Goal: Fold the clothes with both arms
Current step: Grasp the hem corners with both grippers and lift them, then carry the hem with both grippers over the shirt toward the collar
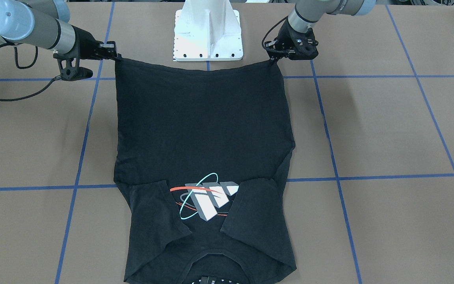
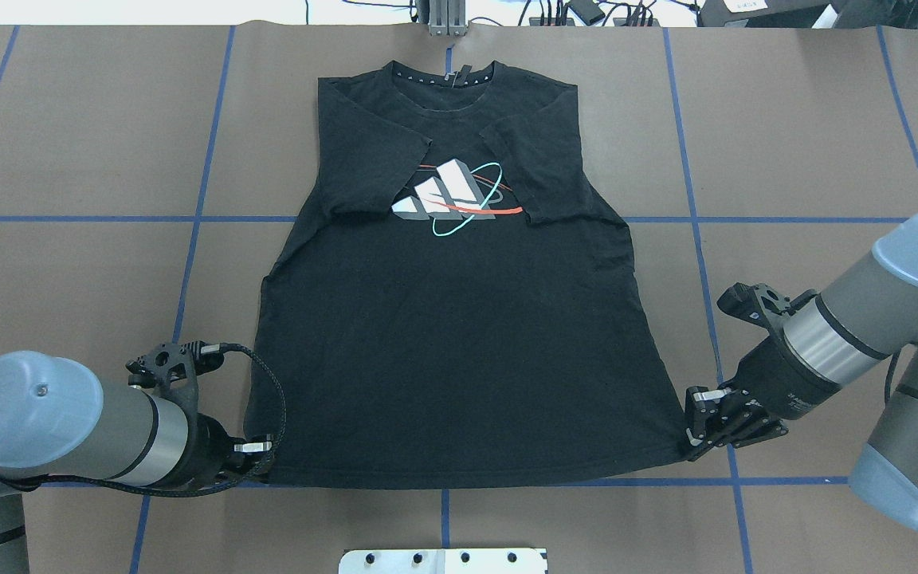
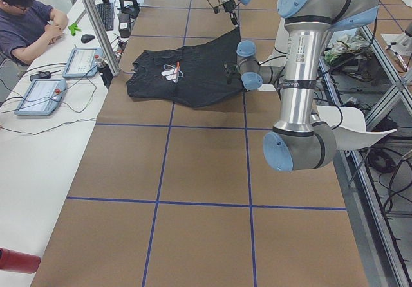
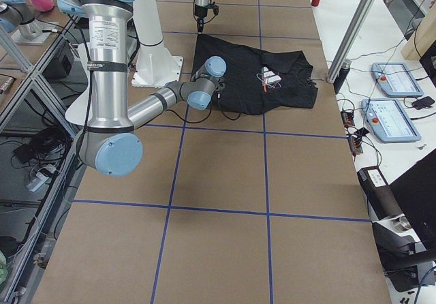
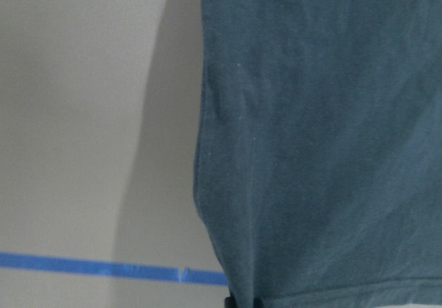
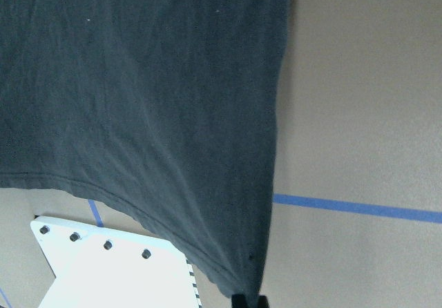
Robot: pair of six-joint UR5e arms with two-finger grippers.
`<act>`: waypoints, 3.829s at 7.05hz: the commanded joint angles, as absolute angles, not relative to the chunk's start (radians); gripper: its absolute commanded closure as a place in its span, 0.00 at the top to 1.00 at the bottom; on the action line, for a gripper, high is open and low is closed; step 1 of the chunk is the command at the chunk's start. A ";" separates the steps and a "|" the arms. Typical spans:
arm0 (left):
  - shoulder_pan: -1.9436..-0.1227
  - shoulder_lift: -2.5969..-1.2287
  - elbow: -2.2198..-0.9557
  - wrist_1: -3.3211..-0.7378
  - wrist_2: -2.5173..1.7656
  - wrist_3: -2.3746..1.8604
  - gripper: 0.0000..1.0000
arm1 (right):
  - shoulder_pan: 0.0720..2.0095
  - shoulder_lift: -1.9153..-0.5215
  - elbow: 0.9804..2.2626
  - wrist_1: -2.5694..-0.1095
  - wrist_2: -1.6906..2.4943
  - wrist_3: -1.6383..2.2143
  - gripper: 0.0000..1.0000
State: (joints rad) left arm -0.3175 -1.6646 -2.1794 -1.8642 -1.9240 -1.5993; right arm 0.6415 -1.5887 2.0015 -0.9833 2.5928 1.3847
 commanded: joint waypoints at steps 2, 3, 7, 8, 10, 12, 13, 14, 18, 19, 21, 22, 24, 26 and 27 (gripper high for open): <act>-0.263 -1.623 -2.233 -1.825 -1.940 -1.600 0.00 | 0.634 -1.676 2.054 -0.976 2.668 1.385 0.00; -0.252 -1.602 -2.264 -1.825 -1.944 -1.603 0.00 | 0.629 -1.684 2.054 -0.948 2.680 1.387 0.00; -0.398 -1.740 -2.271 -1.827 -2.031 -1.600 0.00 | 0.762 -1.585 2.001 -0.923 2.729 1.387 0.00; -0.450 -1.773 -2.235 -1.827 -2.031 -1.598 0.00 | 0.820 -1.515 1.953 -0.925 2.735 1.387 0.00; -0.616 -1.793 -2.200 -1.830 -2.063 -1.521 0.00 | 0.891 -1.438 1.884 -0.923 2.726 1.381 0.00; -0.756 -1.828 -2.117 -1.845 -2.072 -1.490 0.00 | 0.957 -1.381 1.804 -0.925 2.705 1.371 0.00; -0.782 -1.880 -2.056 -1.845 -2.072 -1.483 0.00 | 0.997 -1.338 1.752 -0.927 2.697 1.373 0.00; -0.798 -1.934 -1.993 -1.845 -2.071 -1.482 0.00 | 1.044 -1.294 1.696 -0.927 2.695 1.371 0.00; -0.839 -2.034 -1.746 -1.963 -2.065 -1.448 0.00 | 1.080 -1.088 1.453 -0.927 2.600 1.368 0.00; -0.841 -2.045 -1.694 -2.003 -2.062 -1.448 0.00 | 1.080 -1.047 1.401 -0.927 2.593 1.368 0.00; -0.839 -2.095 -1.542 -2.110 -2.060 -1.448 0.00 | 1.060 -1.016 1.324 -0.925 2.501 1.367 0.00; -0.839 -2.100 -1.499 -2.149 -2.060 -1.448 0.00 | 1.037 -0.988 1.295 -0.925 2.462 1.367 0.00; -0.853 -2.100 -1.471 -2.163 -2.059 -1.447 0.00 | 1.022 -0.968 1.253 -0.925 2.416 1.364 0.00; -0.865 -2.114 -1.416 -2.224 -2.059 -1.448 0.00 | 1.023 -0.968 1.232 -0.925 2.379 1.364 0.00; -0.882 -2.137 -1.401 -2.224 -2.059 -1.448 0.00 | 1.025 -0.968 1.230 -0.925 2.367 1.364 0.00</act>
State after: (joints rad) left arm -0.8663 -2.1155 -1.4253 -2.2123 -2.0586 -1.4479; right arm 1.0234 -0.9684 1.2373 -0.9250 2.3839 1.3638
